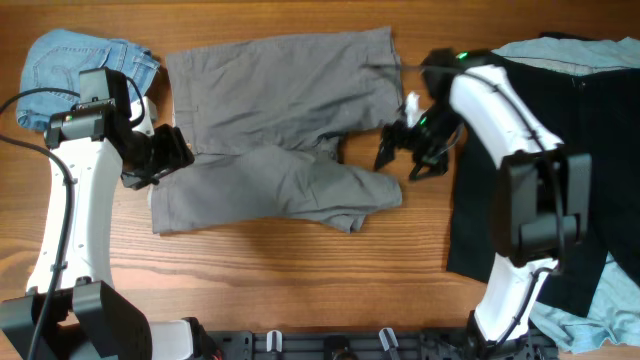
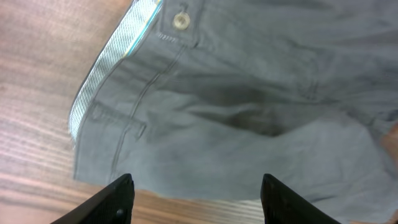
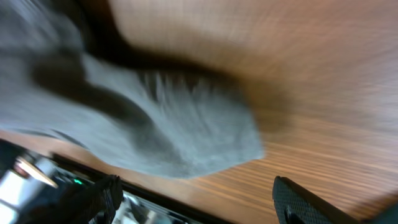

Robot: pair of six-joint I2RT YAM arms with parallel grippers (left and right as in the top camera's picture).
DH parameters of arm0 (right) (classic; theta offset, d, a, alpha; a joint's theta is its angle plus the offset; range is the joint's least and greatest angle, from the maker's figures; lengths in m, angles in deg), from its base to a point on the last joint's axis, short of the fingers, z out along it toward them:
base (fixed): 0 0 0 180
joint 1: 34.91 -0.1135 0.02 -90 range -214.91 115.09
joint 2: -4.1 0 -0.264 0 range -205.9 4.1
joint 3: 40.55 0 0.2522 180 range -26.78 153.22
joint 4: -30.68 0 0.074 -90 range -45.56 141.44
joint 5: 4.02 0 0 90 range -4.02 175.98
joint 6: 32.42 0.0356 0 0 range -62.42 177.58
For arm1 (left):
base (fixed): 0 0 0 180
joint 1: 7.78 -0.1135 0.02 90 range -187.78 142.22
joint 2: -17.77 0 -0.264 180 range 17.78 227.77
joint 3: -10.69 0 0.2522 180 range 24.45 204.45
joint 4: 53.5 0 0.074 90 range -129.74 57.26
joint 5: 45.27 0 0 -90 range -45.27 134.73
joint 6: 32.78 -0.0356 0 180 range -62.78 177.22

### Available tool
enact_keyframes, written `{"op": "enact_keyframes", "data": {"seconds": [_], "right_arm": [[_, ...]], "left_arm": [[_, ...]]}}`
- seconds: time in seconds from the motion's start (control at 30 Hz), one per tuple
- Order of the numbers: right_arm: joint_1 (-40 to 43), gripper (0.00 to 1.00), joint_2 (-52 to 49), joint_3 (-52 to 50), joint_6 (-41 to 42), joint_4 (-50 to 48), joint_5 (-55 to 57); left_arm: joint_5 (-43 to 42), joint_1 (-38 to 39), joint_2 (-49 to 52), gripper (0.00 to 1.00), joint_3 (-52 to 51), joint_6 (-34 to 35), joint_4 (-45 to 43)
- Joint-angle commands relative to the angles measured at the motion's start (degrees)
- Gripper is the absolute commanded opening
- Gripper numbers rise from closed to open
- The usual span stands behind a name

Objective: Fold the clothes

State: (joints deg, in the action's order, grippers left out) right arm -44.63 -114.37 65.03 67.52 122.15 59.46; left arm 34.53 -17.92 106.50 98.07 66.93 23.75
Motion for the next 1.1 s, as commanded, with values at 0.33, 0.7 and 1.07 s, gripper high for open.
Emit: {"op": "enact_keyframes", "data": {"seconds": [0.33, 0.7, 1.07], "right_arm": [[-5.64, 0.76, 0.92, -16.96, 6.71, -13.18, 9.86], [-3.65, 0.04, 8.66, -11.19, 5.05, -19.85, 10.19], [1.53, 0.04, 25.44, 10.58, 6.27, -16.79, 13.57]], "left_arm": [[-2.45, 0.17, 0.66, 0.52, -12.24, 1.2, -6.8], [-16.94, -1.99, 0.15, 0.04, -13.42, 1.03, -17.84], [-18.47, -2.67, 0.33, 0.16, 3.15, 0.9, -11.65]]}}
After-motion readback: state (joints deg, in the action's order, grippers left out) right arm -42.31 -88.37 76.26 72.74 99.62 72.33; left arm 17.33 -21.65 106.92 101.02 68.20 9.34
